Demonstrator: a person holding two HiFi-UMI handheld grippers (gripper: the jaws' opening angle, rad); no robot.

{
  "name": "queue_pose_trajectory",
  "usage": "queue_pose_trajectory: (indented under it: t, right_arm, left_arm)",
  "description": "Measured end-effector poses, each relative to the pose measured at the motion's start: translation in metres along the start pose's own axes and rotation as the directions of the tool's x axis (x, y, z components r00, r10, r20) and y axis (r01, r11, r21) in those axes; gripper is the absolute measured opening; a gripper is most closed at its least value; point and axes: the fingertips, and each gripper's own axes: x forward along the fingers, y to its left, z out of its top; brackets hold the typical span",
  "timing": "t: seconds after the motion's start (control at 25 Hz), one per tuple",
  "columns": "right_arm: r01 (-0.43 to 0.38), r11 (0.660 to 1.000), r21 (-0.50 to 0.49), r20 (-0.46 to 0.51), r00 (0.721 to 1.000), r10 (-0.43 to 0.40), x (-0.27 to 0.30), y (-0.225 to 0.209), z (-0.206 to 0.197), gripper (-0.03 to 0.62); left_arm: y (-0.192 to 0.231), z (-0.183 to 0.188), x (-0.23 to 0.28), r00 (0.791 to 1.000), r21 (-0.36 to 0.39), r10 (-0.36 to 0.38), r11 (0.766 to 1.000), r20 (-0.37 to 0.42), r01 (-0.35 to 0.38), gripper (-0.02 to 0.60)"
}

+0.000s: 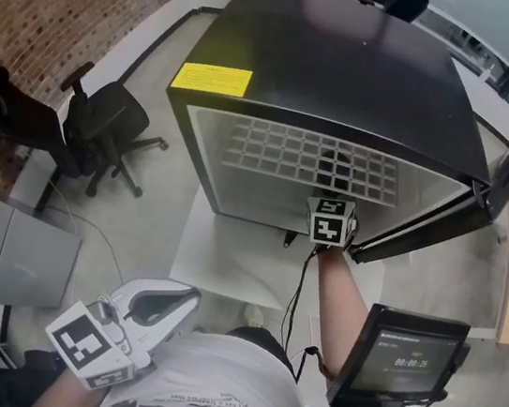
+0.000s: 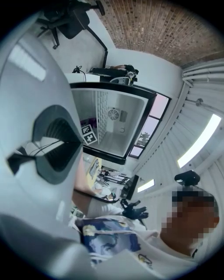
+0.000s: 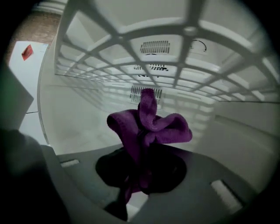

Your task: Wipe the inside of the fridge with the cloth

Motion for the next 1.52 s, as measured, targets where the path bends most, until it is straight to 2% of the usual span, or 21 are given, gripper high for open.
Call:
queue_pose_trajectory:
  t: [0.2,0.36,0.52,0.68,1.0,1.52]
  right_arm:
    - [0.077,0.997,0.005,-0.046,0.996,-0.077,-0.009,-0.03,-0.018,0.081]
    - [0.081,0.997,0.012,-0.071,0.994,-0.08,-0.008,-0.035,-0.032,0.081]
    - [0.07,0.997,0.015,-0.103,0.992,-0.068,-0.004,-0.032,-0.044,0.081]
    - [0.035,0.999,0.015,-0.116,0.993,-0.033,0.003,-0.02,-0.05,0.081]
    - [-0.088,0.996,-0.013,-0.102,0.991,0.086,0.017,0.041,-0.036,0.081]
    - [-0.27,0.962,-0.039,-0.063,0.961,0.268,0.037,0.143,-0.001,0.08]
  left_arm:
    - [-0.009,0.002,0.012,0.999,0.015,-0.035,0.999,-0.013,0.036,0.008]
    - [-0.016,0.001,0.017,0.998,0.032,-0.052,0.998,-0.023,0.053,0.008]
    - [-0.015,0.001,0.014,0.999,0.016,-0.03,0.999,-0.03,0.03,0.008]
    - [-0.02,0.006,0.015,1.0,-0.034,-0.02,0.999,-0.021,0.02,0.008]
    - [-0.015,0.003,0.002,0.999,-0.054,0.034,0.998,-0.012,-0.034,0.008]
    - [0.0,-0.009,-0.028,0.992,-0.105,0.123,0.987,-0.001,-0.122,0.008]
